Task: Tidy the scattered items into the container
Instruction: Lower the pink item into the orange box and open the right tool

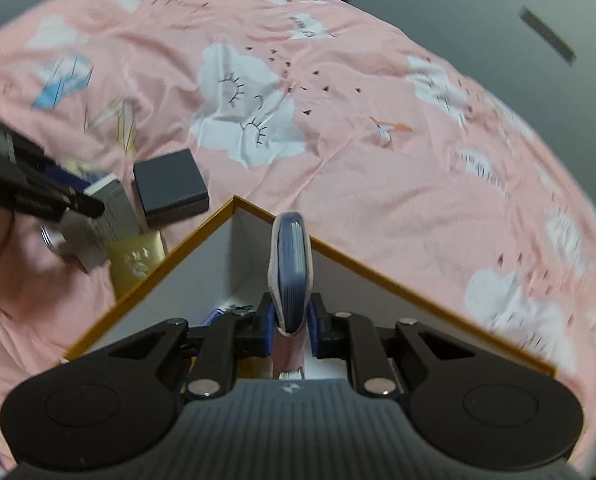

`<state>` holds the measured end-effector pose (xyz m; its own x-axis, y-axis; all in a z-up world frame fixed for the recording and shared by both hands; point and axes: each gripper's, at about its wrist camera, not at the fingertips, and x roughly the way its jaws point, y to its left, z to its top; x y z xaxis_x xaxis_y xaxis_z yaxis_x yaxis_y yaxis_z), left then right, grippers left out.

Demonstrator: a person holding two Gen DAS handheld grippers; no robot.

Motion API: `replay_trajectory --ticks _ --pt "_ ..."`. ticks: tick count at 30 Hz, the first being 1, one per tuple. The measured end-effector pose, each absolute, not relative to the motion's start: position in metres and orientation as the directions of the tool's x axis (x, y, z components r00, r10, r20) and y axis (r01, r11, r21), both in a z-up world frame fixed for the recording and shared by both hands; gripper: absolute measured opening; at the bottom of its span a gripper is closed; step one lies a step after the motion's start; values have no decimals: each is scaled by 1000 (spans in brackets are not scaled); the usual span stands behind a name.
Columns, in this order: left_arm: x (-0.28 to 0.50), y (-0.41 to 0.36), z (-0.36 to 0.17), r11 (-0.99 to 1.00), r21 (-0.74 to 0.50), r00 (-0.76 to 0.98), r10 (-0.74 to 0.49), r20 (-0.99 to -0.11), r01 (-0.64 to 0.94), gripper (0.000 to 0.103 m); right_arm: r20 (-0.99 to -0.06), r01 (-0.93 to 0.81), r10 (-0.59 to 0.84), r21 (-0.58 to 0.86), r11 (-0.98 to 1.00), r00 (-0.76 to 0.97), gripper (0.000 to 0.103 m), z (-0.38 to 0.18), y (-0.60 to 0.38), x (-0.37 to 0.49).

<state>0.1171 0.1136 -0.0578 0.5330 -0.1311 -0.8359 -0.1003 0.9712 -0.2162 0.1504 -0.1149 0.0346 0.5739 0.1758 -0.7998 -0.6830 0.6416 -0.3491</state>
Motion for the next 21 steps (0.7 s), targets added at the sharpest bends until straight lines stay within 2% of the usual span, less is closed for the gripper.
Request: replay_trajectory --ticks 5,7,12,21 --pt "122 97 -69 985 -160 513 -103 -852 -68 31 -772 -715 108 -514 473 627 18 14 -95 141" --pt "122 97 -73 984 -165 507 -106 -855 -72 24 -769 -725 87 -551 414 634 18 3 -92 138" --pt "119 100 -72 982 -171 523 -101 -846 -87 19 -760 -727 38 -604 328 648 18 -19 -90 135" --pt "115 102 -53 977 -195 563 -114 -819 -86 18 -708 -702 32 -691 172 705 18 -46 -82 127"
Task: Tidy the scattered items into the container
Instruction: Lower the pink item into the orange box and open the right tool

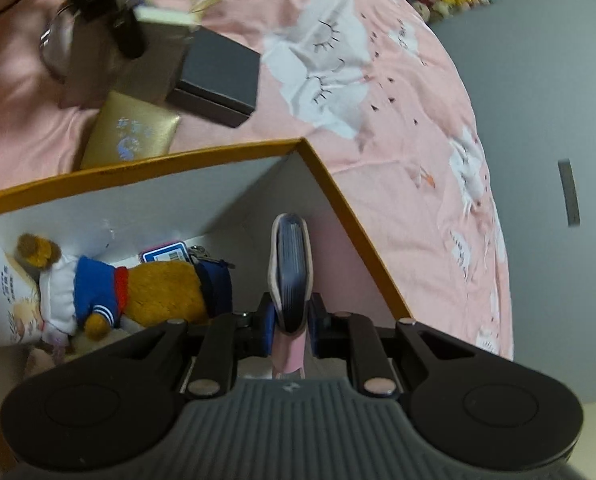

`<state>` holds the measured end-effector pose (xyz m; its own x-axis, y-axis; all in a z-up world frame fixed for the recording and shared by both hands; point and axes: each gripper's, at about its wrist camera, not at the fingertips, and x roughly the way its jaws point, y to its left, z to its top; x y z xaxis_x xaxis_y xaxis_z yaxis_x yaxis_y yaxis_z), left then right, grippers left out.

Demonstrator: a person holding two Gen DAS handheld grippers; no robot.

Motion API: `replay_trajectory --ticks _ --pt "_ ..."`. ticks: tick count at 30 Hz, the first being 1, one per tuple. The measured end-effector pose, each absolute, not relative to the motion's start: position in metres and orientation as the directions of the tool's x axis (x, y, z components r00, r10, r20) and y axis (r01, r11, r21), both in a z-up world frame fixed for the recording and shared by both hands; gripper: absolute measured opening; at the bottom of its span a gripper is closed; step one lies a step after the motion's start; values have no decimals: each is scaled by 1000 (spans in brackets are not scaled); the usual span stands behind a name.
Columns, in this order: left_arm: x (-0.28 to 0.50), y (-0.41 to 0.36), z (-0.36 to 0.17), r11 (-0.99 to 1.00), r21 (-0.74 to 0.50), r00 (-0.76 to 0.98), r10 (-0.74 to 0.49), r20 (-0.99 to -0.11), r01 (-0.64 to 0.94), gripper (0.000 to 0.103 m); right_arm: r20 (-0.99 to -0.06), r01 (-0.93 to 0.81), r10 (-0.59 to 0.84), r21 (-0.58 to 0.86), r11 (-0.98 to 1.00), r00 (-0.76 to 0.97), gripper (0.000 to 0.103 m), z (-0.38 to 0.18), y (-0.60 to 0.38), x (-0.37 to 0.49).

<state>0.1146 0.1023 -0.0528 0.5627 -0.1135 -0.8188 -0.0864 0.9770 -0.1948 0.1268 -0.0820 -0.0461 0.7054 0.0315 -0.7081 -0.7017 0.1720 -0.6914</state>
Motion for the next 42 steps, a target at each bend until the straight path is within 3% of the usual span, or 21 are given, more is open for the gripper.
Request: replay_trajectory --ticks 10,14,18,20,27,35,38,40,41,42 --pt "114 100 -38 973 -215 580 -128 -804 -84 18 -668 -663 63 -744 -82 741 18 -74 -75 104" --pt "114 101 -35 972 -217 584 -127 -802 -86 18 -652 -652 72 -757 -24 755 20 -77 -68 109" --pt "113 101 -36 972 -217 580 -126 -805 -91 18 -658 -664 93 -745 61 747 37 -71 -66 113" --pt "113 103 -37 970 -225 577 -130 -806 -96 18 -660 -666 89 -741 90 746 39 -65 -69 113" --pt "111 101 -32 968 -237 589 -146 -795 -80 18 -713 -709 60 -676 200 698 38 -49 -92 121" --pt "109 101 -28 965 -250 597 -157 -787 -77 18 -698 -700 76 -698 148 712 43 -58 -98 134" --pt "107 102 -26 965 -250 602 -155 -783 -76 18 -702 -701 55 -698 143 710 36 -66 -97 138" --pt "106 102 -24 965 -253 609 -160 -777 -70 18 -689 -687 46 -712 147 724 25 -66 -96 135" --pt "106 102 -22 965 -254 613 -161 -773 -66 18 -691 -689 49 -709 152 722 9 -63 -97 134" --pt "106 101 -21 965 -254 617 -163 -770 -61 18 -705 -703 57 -691 170 707 8 -59 -97 133"
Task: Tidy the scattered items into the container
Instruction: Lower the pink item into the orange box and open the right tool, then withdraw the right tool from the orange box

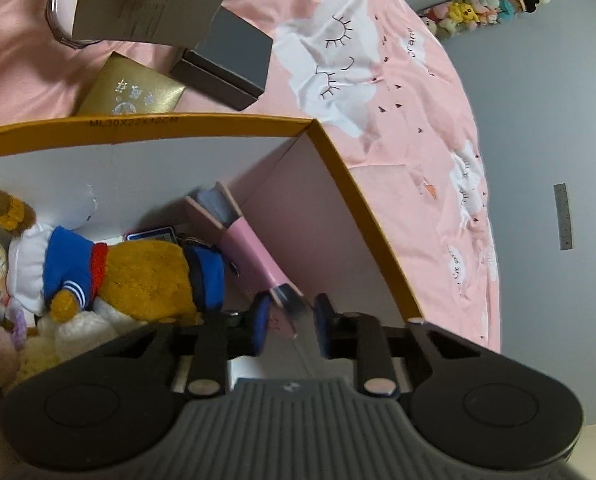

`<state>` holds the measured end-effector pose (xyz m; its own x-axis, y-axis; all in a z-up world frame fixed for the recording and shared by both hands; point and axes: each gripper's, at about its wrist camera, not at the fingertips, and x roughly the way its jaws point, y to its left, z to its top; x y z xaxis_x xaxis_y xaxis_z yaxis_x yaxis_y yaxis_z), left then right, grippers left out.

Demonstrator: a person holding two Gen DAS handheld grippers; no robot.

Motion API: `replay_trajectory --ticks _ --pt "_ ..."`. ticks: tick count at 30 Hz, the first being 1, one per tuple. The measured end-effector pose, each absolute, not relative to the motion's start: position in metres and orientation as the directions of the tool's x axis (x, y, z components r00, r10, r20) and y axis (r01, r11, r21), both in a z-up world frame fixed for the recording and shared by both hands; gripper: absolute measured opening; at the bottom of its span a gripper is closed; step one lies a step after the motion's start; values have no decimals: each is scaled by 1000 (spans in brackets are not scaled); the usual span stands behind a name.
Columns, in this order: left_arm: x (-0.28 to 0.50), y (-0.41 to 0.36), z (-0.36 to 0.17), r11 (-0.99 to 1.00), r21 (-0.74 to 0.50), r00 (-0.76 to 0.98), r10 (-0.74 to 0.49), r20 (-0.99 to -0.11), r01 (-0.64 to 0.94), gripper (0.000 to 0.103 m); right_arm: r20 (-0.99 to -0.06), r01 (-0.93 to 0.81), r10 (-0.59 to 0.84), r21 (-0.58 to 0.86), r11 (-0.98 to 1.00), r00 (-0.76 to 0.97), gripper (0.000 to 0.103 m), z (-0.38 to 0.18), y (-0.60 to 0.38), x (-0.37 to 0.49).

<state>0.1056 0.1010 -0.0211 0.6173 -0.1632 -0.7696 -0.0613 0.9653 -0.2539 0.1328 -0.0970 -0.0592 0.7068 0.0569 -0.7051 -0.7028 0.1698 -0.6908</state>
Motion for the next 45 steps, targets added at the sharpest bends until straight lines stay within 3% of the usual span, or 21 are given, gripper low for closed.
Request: replay_trajectory --ticks 5,16,19,20,21,26,30,33,45 --pt "107 97 -17 966 -256 627 -174 -759 -42 18 -756 -753 107 -608 250 646 1 -38 -97 127" --pt "105 97 -15 964 -261 634 -176 -753 -44 18 -792 -792 165 -522 316 587 7 -29 -97 126" --pt "104 96 -15 964 -264 635 -181 -751 -36 18 -832 -812 177 -428 397 526 20 -33 -94 137" --pt "104 96 -14 964 -264 635 -183 -751 -35 18 -845 -808 177 -391 441 505 34 -35 -94 143" --pt "103 96 -14 964 -265 635 -183 -751 -36 18 -855 -798 175 -355 488 488 39 -37 -95 150" --pt "104 98 -17 962 -269 628 -179 -758 -50 18 -907 -715 199 -142 685 372 39 -41 -105 185" --pt "104 96 -18 962 -270 624 -186 -759 -41 18 -923 -681 227 -50 730 311 36 -48 -110 196" --pt "104 95 -18 962 -270 623 -189 -759 -37 18 -928 -695 244 -23 719 283 30 -49 -108 193" --pt "106 82 -8 963 -269 640 -221 -736 23 18 -897 -736 287 -59 674 335 33 -32 -107 174"
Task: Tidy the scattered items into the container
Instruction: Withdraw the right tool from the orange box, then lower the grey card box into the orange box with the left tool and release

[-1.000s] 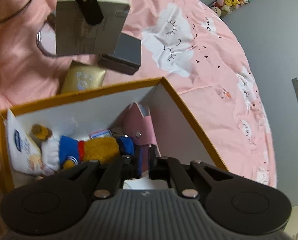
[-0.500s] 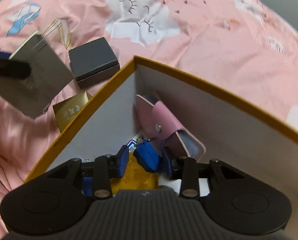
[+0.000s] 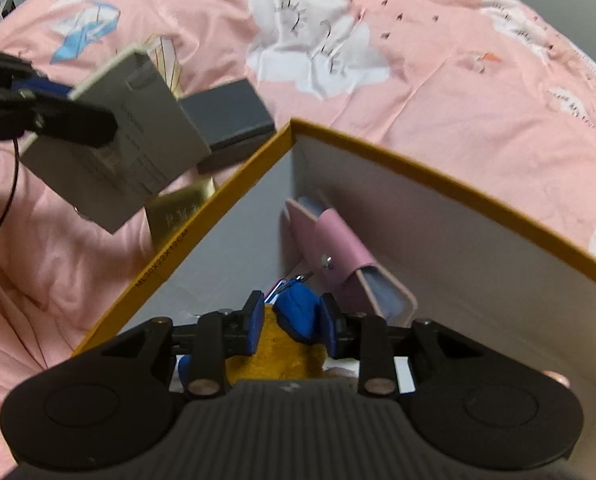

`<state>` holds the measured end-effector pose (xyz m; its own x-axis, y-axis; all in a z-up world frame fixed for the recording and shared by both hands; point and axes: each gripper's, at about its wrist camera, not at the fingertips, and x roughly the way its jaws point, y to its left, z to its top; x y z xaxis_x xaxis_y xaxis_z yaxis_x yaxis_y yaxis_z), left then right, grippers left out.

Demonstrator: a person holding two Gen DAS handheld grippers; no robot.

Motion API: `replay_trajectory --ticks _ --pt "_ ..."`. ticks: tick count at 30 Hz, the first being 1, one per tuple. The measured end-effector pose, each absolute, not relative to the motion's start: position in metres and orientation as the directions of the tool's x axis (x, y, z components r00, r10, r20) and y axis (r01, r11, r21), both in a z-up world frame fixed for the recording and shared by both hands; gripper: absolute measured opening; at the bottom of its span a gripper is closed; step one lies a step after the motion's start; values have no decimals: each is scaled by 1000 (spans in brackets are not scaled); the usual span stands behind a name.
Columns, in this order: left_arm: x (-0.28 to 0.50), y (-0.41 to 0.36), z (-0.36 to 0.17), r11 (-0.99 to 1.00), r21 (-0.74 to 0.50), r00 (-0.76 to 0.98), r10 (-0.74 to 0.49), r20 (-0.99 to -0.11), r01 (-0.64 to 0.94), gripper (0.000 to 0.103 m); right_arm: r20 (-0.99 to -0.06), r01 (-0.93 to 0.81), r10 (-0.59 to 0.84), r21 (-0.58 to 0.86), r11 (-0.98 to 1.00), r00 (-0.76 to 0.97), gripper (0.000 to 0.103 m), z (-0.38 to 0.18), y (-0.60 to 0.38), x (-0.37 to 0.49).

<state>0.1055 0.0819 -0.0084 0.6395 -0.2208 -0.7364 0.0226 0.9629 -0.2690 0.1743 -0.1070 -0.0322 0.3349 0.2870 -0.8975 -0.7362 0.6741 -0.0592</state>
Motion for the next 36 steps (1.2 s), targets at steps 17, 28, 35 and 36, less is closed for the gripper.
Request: replay_trajectory --ticks 17,28,35,36 --pt "116 45 14 944 -208 650 -328 -685 257 18 -869 -739 193 -247 627 455 24 -29 -133 183" --pt "145 -2 0 860 -13 595 -364 -717 511 18 -804 -755 199 -396 523 560 5 -32 -131 180" --pt "157 -25 -17 746 94 541 -385 -748 660 18 -816 -752 225 -336 567 533 6 -27 -145 186" --pt "160 -28 -21 726 104 528 -385 -757 679 18 -818 -752 229 -325 573 528 6 -26 -146 185"
